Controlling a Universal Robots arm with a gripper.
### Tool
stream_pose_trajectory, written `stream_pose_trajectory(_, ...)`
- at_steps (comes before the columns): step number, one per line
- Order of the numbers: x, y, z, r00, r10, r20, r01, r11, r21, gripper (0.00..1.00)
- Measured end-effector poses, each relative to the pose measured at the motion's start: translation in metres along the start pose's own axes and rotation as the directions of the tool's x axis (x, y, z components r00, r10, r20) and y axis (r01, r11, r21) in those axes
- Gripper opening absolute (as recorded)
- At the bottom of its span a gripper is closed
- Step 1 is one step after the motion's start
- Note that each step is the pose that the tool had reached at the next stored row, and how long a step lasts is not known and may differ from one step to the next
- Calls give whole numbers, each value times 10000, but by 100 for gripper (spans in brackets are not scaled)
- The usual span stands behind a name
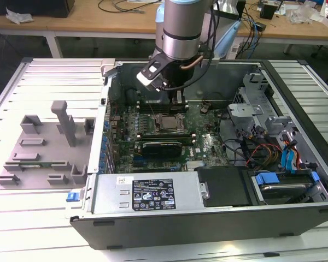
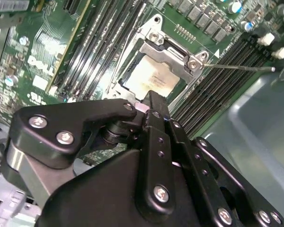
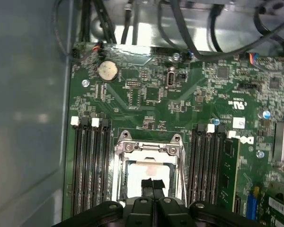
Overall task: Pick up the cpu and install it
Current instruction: 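Close the cpu cover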
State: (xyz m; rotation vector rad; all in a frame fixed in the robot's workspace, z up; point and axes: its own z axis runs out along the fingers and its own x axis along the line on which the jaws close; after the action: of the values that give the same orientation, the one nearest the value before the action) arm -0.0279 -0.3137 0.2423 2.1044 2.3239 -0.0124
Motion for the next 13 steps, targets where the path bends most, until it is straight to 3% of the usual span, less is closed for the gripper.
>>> stream_pose_trajectory(2, 0, 0, 0, 9973, -728, 10, 728, 9973, -6, 11)
stream_pose_trajectory(4, 0, 0, 0, 9937, -1122, 19, 1122, 9937, -9, 11)
stream_pose_trajectory(8, 0, -1, 1, 9775, -2108, 43, 2108, 9775, -12, 11)
stream_pose_trajectory(11, 0, -3, 1, 9513, -3081, 76, 3082, 9513, -11, 11)
stream_pose_trajectory(12, 0, -3, 1, 9466, -3222, 84, 3222, 9467, -9, 11)
stream_pose_trajectory(13, 1, -4, 1, 9375, -3478, 98, 3478, 9376, -5, 11)
